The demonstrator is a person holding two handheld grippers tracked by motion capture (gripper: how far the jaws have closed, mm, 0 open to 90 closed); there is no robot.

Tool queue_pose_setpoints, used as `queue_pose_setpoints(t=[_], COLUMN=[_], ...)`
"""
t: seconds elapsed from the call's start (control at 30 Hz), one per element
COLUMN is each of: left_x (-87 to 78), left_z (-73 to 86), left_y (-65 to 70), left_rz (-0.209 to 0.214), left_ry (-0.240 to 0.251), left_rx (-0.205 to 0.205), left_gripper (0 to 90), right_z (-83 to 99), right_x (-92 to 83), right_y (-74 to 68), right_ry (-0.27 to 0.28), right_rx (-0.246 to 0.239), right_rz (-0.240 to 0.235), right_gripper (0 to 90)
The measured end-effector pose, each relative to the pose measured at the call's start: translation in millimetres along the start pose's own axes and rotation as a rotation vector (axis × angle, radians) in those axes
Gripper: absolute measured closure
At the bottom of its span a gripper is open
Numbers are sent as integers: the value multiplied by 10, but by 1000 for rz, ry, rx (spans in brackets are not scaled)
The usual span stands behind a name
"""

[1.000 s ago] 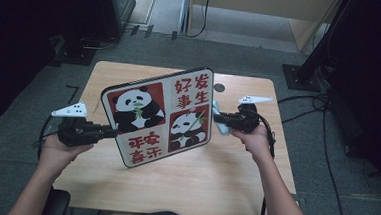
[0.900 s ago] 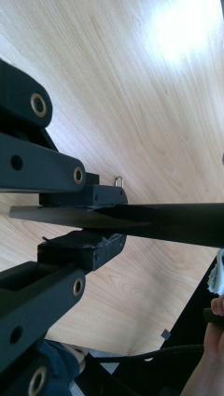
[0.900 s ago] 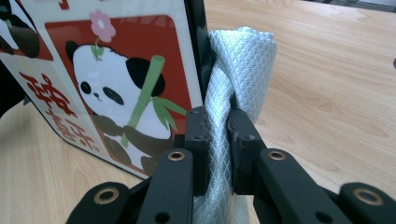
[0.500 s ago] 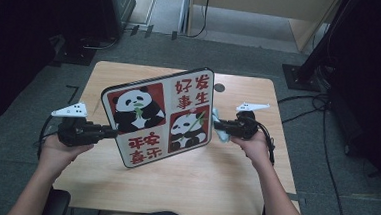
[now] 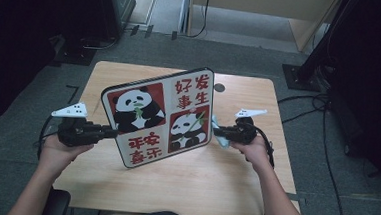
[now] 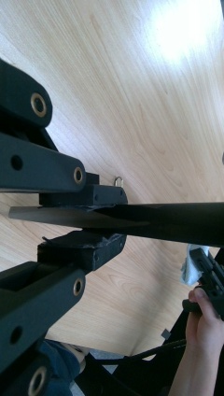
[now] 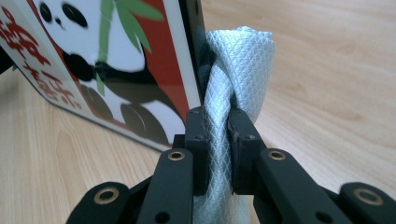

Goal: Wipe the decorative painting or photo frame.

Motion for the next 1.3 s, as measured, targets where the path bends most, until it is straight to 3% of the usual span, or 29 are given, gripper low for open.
queue_pose_setpoints(t=[0.3,0.67,0.77,0.97,1.3], left_x=[0,0,-1,0,-4], left_z=[1,4,6,4,-1], left_y=[1,-4,-4,-4,-5], left_rz=[1,0,4,5,8], left_ry=[0,1,1,5,1], left_rx=[-1,-3,-3,-3,-4], left_gripper=[778,775,774,773,776], right_z=[118,215,214,161,138], right_x=[75,138,143,67,-111], right_y=[84,144,165,203,364], right_ry=[-37,-103,-110,-69,-36], right_rx=[15,32,20,17,45], right_rz=[-24,-19,-2,36,123], right_gripper=[808,808,808,808,807])
Point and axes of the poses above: each handheld gripper's, and its own axes: x roughly forward along the jaws, z roughly out of its underside, y roughly to its right, the point moved 6 cm from there along x, roughly forward along the jaws, and after that the axes turned 5 degrees about -z, right-handed, at the moved point
